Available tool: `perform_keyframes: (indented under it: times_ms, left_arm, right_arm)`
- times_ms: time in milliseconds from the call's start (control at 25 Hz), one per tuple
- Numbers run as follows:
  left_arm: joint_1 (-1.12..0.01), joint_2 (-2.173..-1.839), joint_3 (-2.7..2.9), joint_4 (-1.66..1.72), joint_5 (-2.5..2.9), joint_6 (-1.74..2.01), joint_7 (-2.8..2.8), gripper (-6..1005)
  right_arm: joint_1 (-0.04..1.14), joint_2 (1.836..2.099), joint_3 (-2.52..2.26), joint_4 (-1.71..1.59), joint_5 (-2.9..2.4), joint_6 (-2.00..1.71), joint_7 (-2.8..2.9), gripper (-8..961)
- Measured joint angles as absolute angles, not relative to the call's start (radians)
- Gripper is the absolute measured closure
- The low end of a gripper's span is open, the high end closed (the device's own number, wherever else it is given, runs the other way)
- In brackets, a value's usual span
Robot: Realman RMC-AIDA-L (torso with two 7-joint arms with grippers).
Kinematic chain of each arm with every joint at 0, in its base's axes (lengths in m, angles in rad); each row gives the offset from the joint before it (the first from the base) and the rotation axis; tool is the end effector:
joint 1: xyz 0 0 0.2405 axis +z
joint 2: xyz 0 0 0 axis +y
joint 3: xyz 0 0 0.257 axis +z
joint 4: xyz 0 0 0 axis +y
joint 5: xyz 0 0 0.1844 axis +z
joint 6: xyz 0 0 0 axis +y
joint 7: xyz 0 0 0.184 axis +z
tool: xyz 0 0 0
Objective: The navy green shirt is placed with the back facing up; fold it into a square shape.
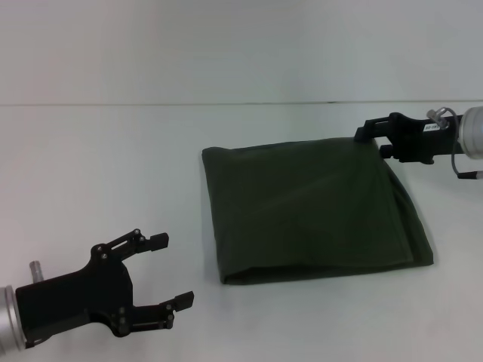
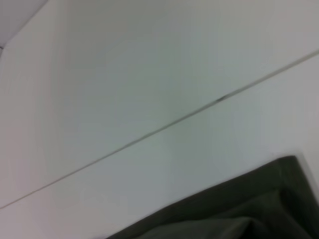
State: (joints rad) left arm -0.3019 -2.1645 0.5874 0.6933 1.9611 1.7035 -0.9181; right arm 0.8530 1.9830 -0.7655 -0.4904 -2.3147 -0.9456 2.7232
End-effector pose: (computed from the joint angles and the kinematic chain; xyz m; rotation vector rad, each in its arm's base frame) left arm -0.2579 0.2558 -0.0407 -2.6059 -0.2635 -0.7950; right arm 0.2431 0.4498 -0.0224 -1.8354 1.8613 0.4591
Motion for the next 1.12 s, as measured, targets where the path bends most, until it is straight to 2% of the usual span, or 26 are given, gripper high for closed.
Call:
perform_keyframes:
  times_ms: [720,1040,1120]
  left_arm:
    - [-0.289,-2.166,0.581,0.693,1.959,1.72,-0.882,67]
    - [-0.289,-2.168,0.584,0.686,1.959,1.726,-0.84,67]
    - [-0.288,-2.167,0.583,0.683,1.959,1.732,-0.829,67]
  right_arm:
    - [0.867,1.988,-0.749,-0.401,-2.255,-0.84,2.806,333]
    - [0.865,2.004,-0.757,-0.389,-2.192,-0.81,2.786,348]
    - [0.868,2.008,-0.759,-0.393,-2.193,-0.8,2.769,388]
